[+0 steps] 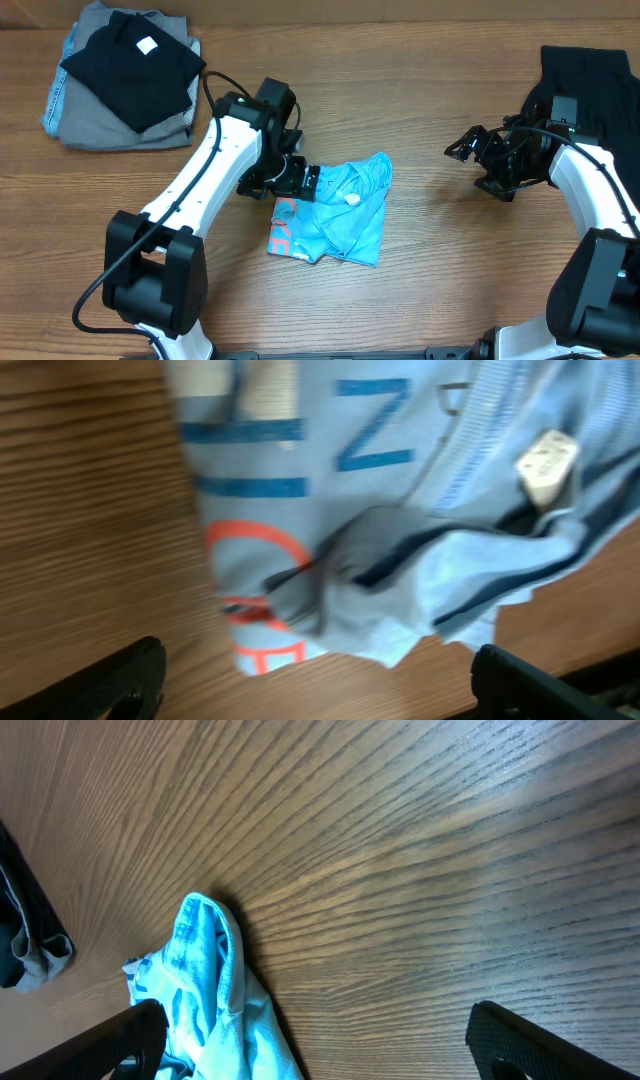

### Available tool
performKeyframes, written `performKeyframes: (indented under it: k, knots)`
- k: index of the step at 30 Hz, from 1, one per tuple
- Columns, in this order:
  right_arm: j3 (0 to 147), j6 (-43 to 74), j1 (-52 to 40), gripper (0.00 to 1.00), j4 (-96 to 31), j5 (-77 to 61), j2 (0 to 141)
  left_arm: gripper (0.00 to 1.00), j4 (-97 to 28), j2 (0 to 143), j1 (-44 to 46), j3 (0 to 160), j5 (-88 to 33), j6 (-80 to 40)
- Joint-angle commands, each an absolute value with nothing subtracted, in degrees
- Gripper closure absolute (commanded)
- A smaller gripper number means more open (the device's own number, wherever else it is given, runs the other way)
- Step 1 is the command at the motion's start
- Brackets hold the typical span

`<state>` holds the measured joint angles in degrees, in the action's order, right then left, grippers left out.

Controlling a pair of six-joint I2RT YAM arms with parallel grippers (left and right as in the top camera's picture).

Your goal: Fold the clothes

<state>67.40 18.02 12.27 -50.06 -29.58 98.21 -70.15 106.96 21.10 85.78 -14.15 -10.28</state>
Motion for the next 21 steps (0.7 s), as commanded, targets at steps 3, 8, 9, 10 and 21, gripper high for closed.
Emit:
performKeyframes:
  k: [3,8,9,10,21]
  knots:
    - [68.7,18.2,12.4,0.00,-49.6,-29.4,98.3,0.00,-66.7,106.8,24.2,82.3,-19.8,-10.1]
    - [68.7,18.2,12.4,0.00,-49.6,-29.4,98.3,0.00,-62.5,106.9,26.8,78.9,-19.4,-10.8]
    - [68.7,18.2,12.4,0.00,-49.6,-29.4,98.3,0.00,-61.8,106.9,27.0,78.3,-19.5,-10.7]
    - [68.7,18.2,12.4,0.00,-49.7,-29.4,98.3,0.00,-61.4,106.9,27.2,77.9,-19.5,-10.7]
    - [68.7,18.2,12.4,0.00,-49.8,-29.4,98.3,0.51,-61.2,106.9,27.8,77.7,-20.5,-10.7]
